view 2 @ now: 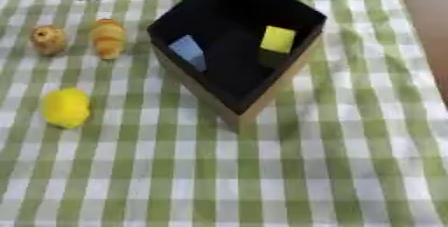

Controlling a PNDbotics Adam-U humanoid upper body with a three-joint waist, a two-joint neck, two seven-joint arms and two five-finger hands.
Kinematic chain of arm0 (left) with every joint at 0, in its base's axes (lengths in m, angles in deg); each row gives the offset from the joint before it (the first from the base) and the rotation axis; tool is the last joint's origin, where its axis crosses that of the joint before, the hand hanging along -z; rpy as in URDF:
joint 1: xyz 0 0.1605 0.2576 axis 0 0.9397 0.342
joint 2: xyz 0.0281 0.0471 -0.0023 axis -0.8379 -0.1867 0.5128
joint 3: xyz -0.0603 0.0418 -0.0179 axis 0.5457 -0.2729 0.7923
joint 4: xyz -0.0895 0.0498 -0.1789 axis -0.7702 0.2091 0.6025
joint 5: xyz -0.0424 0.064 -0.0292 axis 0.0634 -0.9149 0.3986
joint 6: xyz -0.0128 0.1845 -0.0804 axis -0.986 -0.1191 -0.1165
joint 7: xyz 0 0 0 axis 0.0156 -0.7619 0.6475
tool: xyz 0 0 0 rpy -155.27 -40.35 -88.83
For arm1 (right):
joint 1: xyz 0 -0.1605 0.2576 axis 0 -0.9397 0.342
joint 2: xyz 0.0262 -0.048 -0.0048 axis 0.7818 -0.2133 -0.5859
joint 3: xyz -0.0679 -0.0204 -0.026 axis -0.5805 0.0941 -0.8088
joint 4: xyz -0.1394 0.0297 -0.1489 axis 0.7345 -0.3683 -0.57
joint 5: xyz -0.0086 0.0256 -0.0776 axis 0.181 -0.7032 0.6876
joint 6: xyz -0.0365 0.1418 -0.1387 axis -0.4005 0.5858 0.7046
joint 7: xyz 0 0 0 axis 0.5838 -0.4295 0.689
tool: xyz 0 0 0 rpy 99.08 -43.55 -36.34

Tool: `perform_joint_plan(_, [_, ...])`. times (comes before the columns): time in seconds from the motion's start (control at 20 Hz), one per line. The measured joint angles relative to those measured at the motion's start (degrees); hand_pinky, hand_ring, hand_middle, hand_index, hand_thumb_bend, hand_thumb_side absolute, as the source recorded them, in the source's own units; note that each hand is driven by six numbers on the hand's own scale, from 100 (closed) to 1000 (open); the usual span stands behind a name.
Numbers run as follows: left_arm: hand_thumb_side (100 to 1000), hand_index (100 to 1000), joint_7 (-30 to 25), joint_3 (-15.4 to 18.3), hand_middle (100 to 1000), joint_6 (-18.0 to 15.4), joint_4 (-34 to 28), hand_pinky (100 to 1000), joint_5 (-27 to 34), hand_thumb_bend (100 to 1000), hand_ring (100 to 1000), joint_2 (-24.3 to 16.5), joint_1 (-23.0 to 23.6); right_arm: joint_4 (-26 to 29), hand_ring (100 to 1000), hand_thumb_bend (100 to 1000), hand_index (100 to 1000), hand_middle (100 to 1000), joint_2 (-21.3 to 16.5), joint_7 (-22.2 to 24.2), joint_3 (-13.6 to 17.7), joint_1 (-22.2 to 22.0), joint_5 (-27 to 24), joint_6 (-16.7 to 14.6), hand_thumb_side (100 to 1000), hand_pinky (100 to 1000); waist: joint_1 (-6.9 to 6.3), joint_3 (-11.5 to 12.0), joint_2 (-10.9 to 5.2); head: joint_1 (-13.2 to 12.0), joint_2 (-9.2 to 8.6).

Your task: Pick up objects on the table and place them in the box.

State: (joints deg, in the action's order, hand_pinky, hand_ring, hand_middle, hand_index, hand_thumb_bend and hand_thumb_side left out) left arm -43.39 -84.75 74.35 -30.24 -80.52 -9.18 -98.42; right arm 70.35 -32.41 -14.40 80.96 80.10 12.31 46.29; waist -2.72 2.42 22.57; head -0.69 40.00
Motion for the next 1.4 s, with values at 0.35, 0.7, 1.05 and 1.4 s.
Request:
perform_joint_plan(0.35, [207,634,0.9,0.9,565,-1.1,7.4,795,-6.2,233,678,9.9,-2.4,0.0,837,100,862,675,0.5,-1.4,-0.4,3.1,-0.4,-1.3,545,857,0.87,-0.9,0.00,-2.0,-0.28])
perform_joint_plan(0.7, [218,640,2.0,1.0,572,-2.5,12.4,800,-13.2,255,687,16.5,-2.4,0.0,835,100,862,675,1.5,-1.7,-0.7,3.6,-0.3,-1.6,547,858,1.05,-1.7,0.00,-3.3,-0.79])
perform_joint_plan(1.05, [225,662,3.1,1.0,586,-4.8,16.4,804,-20.2,270,701,19.4,-1.3,0.0,835,100,862,673,2.3,-1.6,-0.7,3.8,-0.3,-1.5,547,859,1.20,-2.4,0.02,-3.7,-1.22])
perform_joint_plan(1.4, [273,809,4.4,1.0,716,-7.9,18.5,853,-25.0,372,788,20.4,-1.1,0.0,835,100,861,670,2.5,-1.4,-0.7,3.8,-0.3,-1.3,546,860,1.42,-2.4,0.03,-3.7,-1.27])
